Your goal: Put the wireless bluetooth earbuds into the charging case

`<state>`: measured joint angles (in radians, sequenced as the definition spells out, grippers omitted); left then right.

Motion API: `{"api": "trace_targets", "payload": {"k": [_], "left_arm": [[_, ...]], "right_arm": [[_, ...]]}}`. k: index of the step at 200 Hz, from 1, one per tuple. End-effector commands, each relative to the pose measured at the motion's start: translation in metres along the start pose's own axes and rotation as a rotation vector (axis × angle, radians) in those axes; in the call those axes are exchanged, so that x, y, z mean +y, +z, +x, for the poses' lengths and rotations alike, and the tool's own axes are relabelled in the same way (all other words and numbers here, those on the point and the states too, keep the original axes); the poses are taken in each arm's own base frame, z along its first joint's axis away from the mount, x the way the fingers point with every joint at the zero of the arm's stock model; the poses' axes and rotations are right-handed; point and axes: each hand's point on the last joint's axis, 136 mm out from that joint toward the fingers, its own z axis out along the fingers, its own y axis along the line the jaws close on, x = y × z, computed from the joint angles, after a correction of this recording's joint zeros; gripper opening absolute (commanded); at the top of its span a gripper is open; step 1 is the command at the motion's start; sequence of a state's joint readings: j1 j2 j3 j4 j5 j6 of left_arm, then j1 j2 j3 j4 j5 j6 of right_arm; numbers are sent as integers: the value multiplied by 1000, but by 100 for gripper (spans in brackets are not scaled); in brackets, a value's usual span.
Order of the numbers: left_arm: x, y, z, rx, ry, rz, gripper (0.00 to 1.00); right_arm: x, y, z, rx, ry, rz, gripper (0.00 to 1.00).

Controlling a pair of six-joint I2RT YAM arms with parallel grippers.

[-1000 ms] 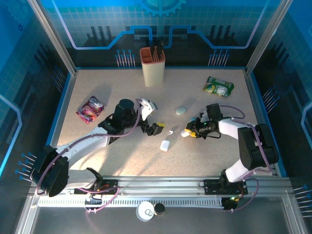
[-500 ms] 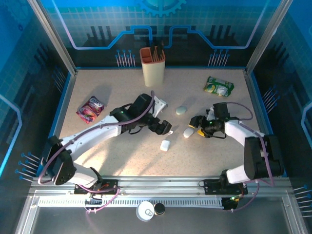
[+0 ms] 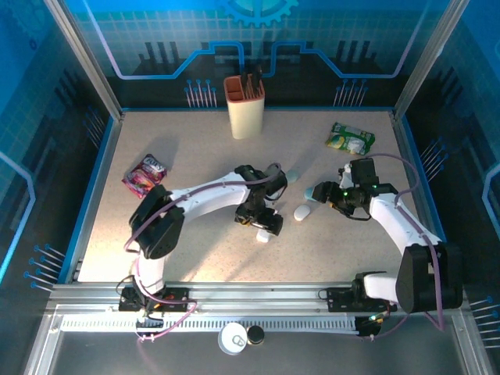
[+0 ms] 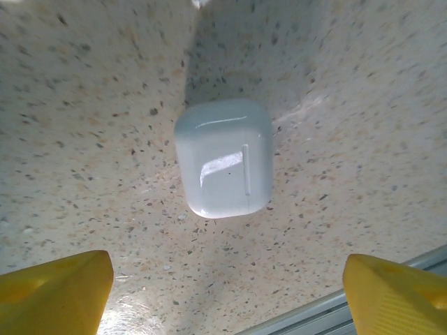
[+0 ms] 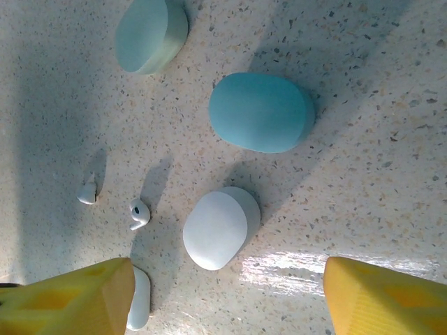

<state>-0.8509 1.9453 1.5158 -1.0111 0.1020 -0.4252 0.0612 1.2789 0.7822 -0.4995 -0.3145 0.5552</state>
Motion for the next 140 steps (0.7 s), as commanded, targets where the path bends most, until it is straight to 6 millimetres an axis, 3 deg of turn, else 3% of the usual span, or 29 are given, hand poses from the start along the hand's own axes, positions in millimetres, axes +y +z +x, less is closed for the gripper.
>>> {"api": "trace_targets", "payload": {"k": [1, 62, 140], "left_arm": [[-2, 5, 8, 81, -63, -10, 83], [-6, 32, -9, 100, -76, -27, 78], [12, 55, -22, 109, -82, -121, 62]], "right_arm": [[2, -4, -5, 4, -8, -4, 72], [2, -3, -1, 14, 0, -14, 71], [5, -4, 1, 16, 5, -36, 70]]}}
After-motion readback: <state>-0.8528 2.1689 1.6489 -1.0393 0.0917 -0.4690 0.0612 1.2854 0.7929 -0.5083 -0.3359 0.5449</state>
